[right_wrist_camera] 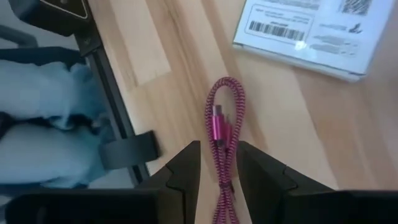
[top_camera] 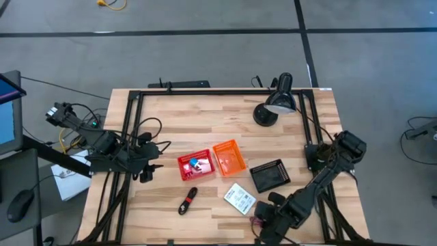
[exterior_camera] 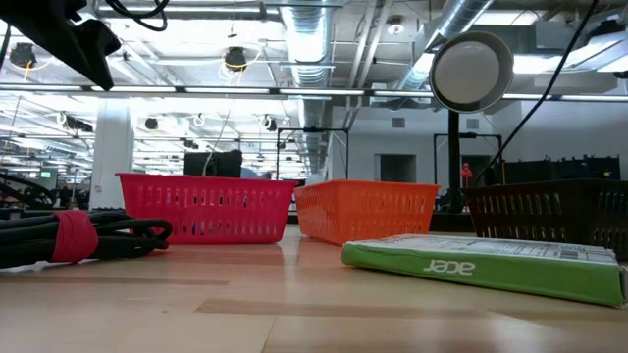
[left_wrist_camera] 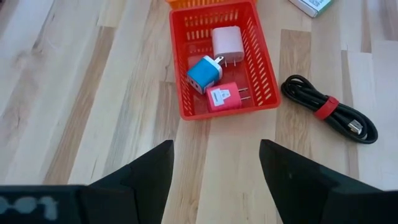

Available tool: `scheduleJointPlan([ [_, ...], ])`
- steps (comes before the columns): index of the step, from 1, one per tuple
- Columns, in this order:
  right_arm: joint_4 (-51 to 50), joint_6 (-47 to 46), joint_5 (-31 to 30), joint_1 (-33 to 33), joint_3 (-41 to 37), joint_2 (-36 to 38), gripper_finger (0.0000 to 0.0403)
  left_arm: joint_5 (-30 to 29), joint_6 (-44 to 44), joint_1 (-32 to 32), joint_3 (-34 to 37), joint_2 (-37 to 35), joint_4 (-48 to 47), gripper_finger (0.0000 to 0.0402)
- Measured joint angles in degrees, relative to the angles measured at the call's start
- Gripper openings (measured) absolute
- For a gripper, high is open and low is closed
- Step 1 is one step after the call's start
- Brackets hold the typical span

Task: Pick and place items into bin
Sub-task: Put the pink USB cable into the orange bin

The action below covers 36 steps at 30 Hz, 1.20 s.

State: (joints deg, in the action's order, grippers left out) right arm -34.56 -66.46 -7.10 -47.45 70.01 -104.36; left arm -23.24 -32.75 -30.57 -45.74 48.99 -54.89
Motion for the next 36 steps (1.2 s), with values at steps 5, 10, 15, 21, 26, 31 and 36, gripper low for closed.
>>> scheduleJointPlan([
  [5, 3.1, 3.6, 3.1, 1.9, 0.0, 0.0, 0.0100, -0.8, 0.7, 0.0, 0.0, 0.0, 0.0, 0.0229],
  [10, 2.6, 4.1, 4.2, 2.1, 0.0, 0.0, 0.0132, -1.1, 0.8, 0.0, 0.0, 0.0, 0.0, 0.0229],
  [15, 0.8, 1.8, 4.2, 2.2, 0.0, 0.0, 0.0193, -1.2, 0.7, 0.0, 0.0, 0.0, 0.0, 0.0229],
  [21, 1.2, 5.3, 4.0, 1.3, 0.1, -2.2, 0.0242, -1.2, 0.7, 0.0, 0.0, 0.0, 0.0, 0.0229],
  [26, 0.9, 5.5, 5.1, 1.1, 0.1, -6.6, 0.0244, -1.3, 0.7, 0.0, 0.0, 0.0, 0.3, 0.0229],
  [31, 1.0, 5.6, 8.1, 1.7, 0.3, -8.0, 0.0244, -1.2, 0.7, 0.0, 0.0, 0.0, 0.5, 0.0229],
  [36, 0.8, 5.5, 8.1, 2.2, 0.2, -7.8, 0.0237, -1.2, 0.6, 0.0, 0.0, 0.0, 0.5, 0.0229],
])
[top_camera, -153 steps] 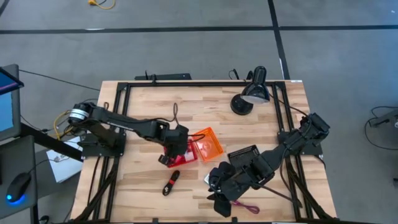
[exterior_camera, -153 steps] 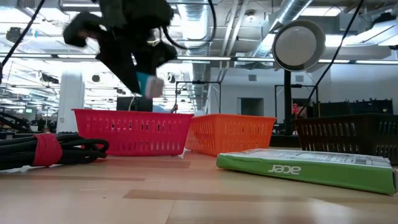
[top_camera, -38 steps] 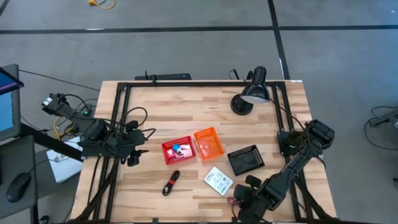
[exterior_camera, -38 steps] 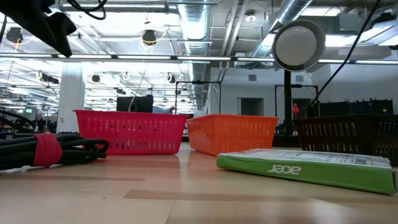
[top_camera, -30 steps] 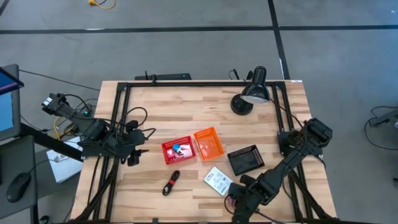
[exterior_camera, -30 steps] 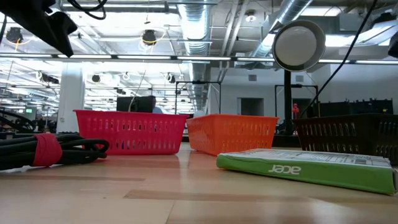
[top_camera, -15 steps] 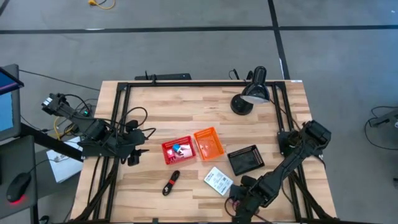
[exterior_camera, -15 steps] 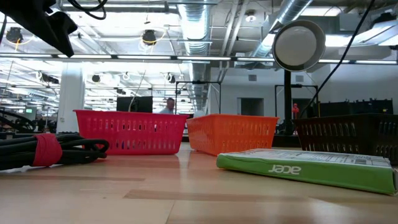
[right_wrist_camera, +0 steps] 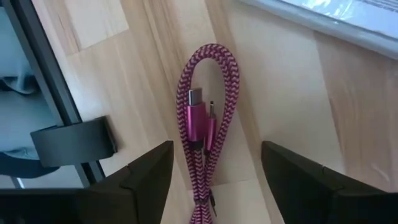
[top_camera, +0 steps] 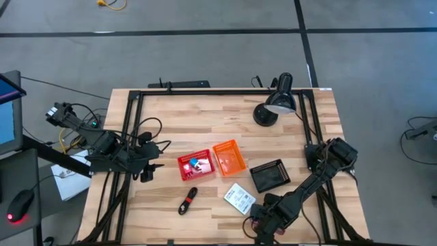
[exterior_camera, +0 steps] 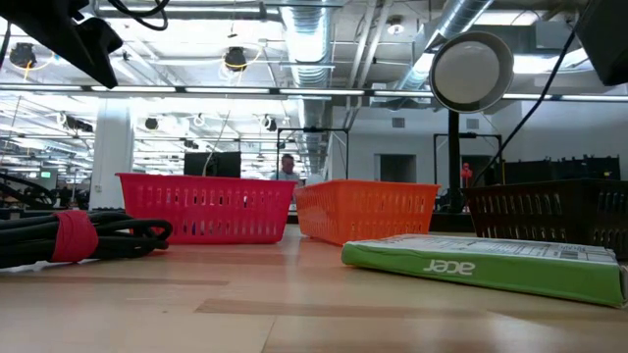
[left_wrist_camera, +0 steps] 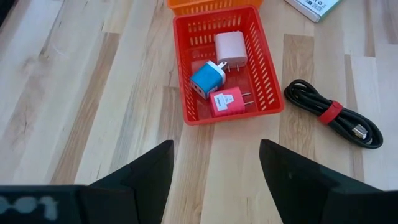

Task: Pick and place items into bin
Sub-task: Put the pink USB cable into the orange bin

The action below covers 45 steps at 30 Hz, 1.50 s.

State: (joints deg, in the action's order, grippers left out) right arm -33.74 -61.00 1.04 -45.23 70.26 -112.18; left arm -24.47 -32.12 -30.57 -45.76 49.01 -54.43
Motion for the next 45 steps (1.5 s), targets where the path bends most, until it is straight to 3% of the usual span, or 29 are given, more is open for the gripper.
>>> scheduleJointPlan([
  [5, -0.5, 0.0, -0.8, 0.4, -0.1, -0.2, 0.0186, 0.0, 0.0, 0.0, 0.0, 0.0, 0.0, 0.0229],
  [15, 2.2, -0.6, -1.0, 1.6, 0.7, 0.4, 0.0016, 0.0, 2.5, 0.0, 0.0, 0.0, -0.1, 0.0229],
  [21, 9.0, 7.3, -6.5, 3.3, 5.8, 2.3, 0.0036, 0.0, 3.7, 0.0, 0.0, 0.0, -0.1, 0.0229],
  [29, 6.0, 13.8, -24.1, 9.5, 10.0, 2.3, 0.0011, 0.0, 3.8, 0.0, 0.0, 0.0, -0.1, 0.0229],
  [32, 2.4, 8.4, -32.6, 13.5, 10.1, 2.3, 0.0020, 0.0, 3.8, 0.0, 0.0, 0.0, -0.1, 0.0229],
  [36, -3.5, 7.0, -34.6, 19.2, 10.1, 2.3, 0.0012, 0.2, 3.8, 0.0, 0.0, 0.0, -0.1, 0.0229],
  [45, -3.6, 10.5, -35.1, 25.9, 11.8, 2.3, 0.0016, 1.2, 4.8, 0.0, 0.0, 0.0, -0.2, 0.0229],
])
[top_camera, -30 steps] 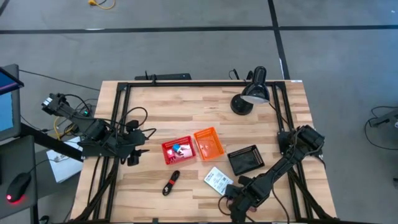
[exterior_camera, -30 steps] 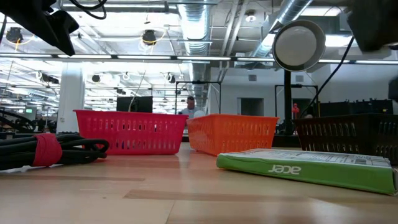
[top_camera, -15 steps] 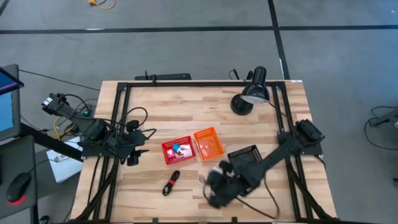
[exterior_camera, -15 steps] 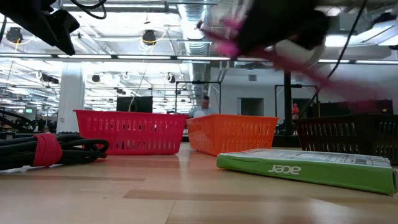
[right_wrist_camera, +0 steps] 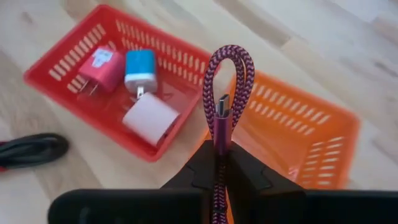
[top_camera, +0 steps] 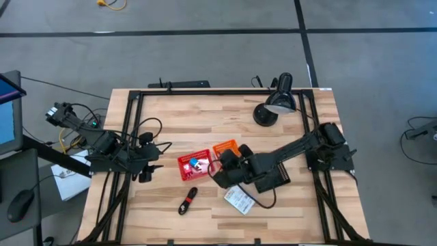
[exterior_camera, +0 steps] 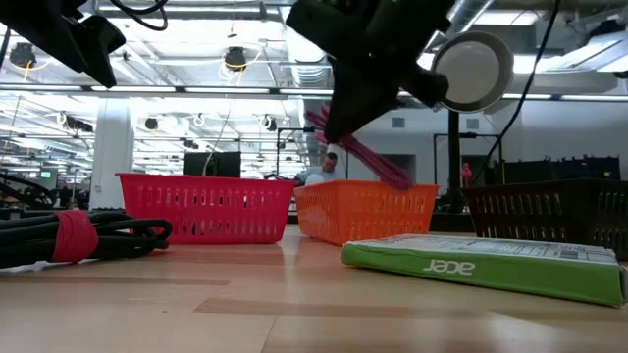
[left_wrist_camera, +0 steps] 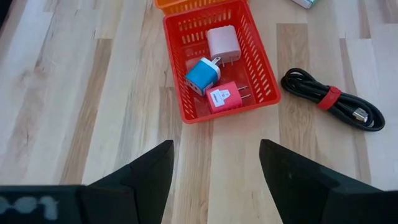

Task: Pick and place items into bin
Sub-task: Put the pink USB cable into the orange bin

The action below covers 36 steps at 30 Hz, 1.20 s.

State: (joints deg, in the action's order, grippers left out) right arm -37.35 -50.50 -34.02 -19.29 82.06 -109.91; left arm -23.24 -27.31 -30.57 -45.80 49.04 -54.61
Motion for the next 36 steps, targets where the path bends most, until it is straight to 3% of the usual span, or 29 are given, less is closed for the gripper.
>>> scheduleJointPlan([
  [8, -3.2, 0.3, -3.3, 2.2, 2.7, 0.1, 0.0011, 0.0, 0.3, 0.0, 0.0, 0.0, 0.0, 0.0229],
  [13, -4.3, 5.5, -4.6, 4.0, 2.8, -0.8, 0.0016, 0.0, 1.1, 0.0, 0.0, 0.0, 0.1, 0.0229],
  [21, -5.3, 6.0, 2.0, 6.7, 2.5, -3.2, 0.0021, 0.0, 1.5, 0.0, 0.0, 0.0, 0.1, 0.0229],
  [30, -5.0, 7.3, 12.6, 9.8, 2.6, -7.7, 0.0081, 0.0, 1.5, 0.0, 0.0, 0.0, 0.1, 0.0229],
  [36, -3.3, 11.9, 14.1, 10.5, 2.6, -7.2, 0.0123, 0.0, 1.5, 0.0, 0.0, 0.0, 0.1, 0.0229],
])
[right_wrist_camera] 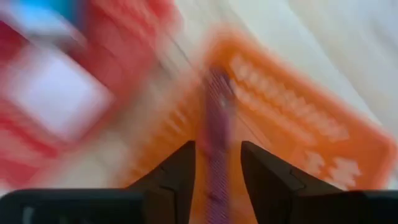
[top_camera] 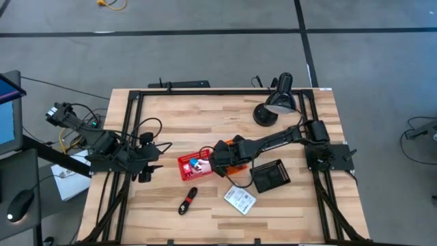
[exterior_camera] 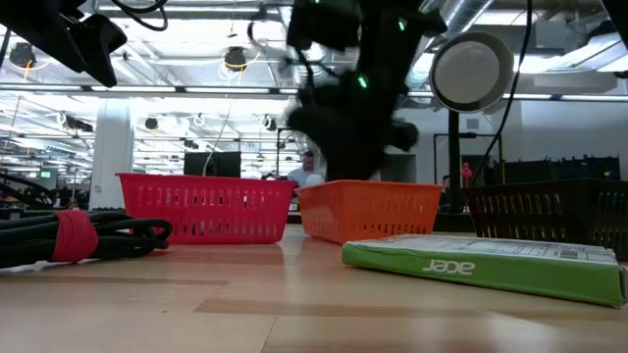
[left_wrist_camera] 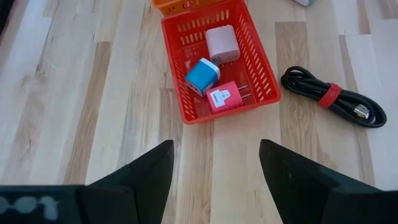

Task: Pick and place items into bin
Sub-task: Put the pink USB cable into the orange bin, then put the black USB cable into the orange bin

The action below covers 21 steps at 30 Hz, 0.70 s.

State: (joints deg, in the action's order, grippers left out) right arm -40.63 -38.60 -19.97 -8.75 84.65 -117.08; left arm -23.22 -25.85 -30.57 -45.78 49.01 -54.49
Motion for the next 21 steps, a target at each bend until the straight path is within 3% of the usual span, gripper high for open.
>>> scheduleJointPlan([
  [4, -0.4, 0.1, 1.0, -0.1, 0.2, 2.9, 0.0137, 0.0, -0.2, 0.0, 0.0, 0.0, 0.1, 0.0229],
  [10, -1.2, 0.3, 9.2, -1.8, 3.0, 6.6, 0.0128, 0.1, -0.4, 0.0, 0.0, 0.0, 2.1, 0.0229],
  [21, 1.7, 7.7, 8.0, -12.1, 10.8, 8.4, 0.0108, 3.5, -1.5, -5.3, 0.0, 7.7, 24.5, 0.0229],
])
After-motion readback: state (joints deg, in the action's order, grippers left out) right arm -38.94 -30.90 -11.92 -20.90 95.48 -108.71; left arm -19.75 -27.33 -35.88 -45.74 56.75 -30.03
